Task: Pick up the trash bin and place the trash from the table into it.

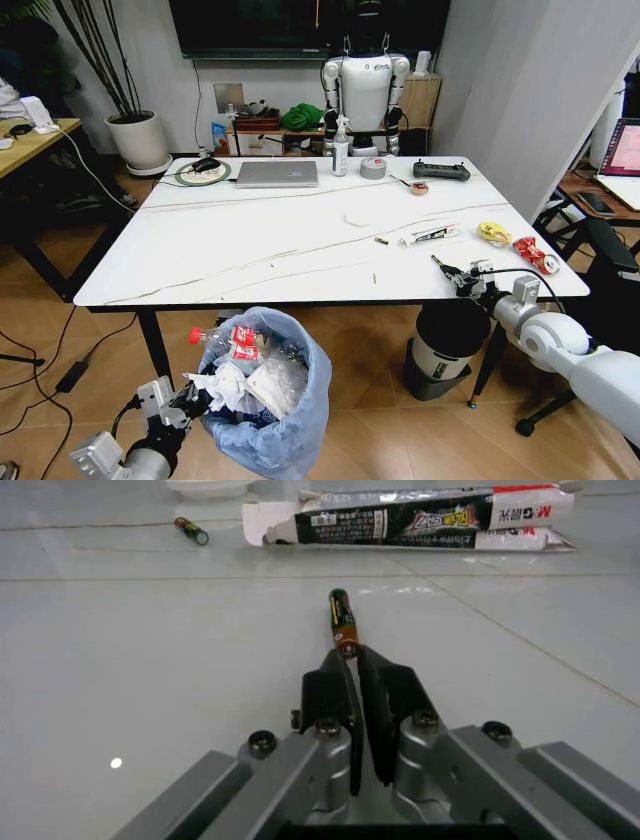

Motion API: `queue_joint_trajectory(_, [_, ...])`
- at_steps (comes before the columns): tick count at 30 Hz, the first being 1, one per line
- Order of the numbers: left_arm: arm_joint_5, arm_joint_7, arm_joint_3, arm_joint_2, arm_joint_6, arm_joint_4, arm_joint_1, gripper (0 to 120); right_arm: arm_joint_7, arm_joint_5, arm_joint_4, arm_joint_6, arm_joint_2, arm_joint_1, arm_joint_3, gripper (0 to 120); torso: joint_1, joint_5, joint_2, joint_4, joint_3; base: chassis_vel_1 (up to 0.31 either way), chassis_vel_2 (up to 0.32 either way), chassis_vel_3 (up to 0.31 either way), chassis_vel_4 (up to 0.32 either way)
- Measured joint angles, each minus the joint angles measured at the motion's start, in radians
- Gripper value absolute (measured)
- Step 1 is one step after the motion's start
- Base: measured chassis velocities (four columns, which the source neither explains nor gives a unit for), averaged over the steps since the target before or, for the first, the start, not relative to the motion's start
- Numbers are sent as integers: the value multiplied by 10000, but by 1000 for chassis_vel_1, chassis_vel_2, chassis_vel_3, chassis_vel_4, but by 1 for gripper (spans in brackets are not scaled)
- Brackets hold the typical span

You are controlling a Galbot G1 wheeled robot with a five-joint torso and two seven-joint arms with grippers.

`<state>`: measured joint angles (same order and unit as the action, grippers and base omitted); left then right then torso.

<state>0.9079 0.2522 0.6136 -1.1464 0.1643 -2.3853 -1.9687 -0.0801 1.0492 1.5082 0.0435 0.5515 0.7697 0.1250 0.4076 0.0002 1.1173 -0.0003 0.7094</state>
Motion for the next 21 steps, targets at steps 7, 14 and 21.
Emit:
queue_joint_trajectory(7, [0,-1,-6,26,-1,13,25,0,32,186,140,84,-109,-198,18,0,3,7,-3,1,3,0,0,0,0])
queue_joint_trajectory(14, [6,0,-43,47,-3,38,58,0,89,250,404,82,-249,-162,-67,0,2,3,-2,-1,1,0,0,0,0])
queue_joint_trajectory(21, [39,0,5,90,-4,34,42,0,136,248,454,73,-248,-122,-96,0,0,-1,-2,0,0,0,0,0,0])
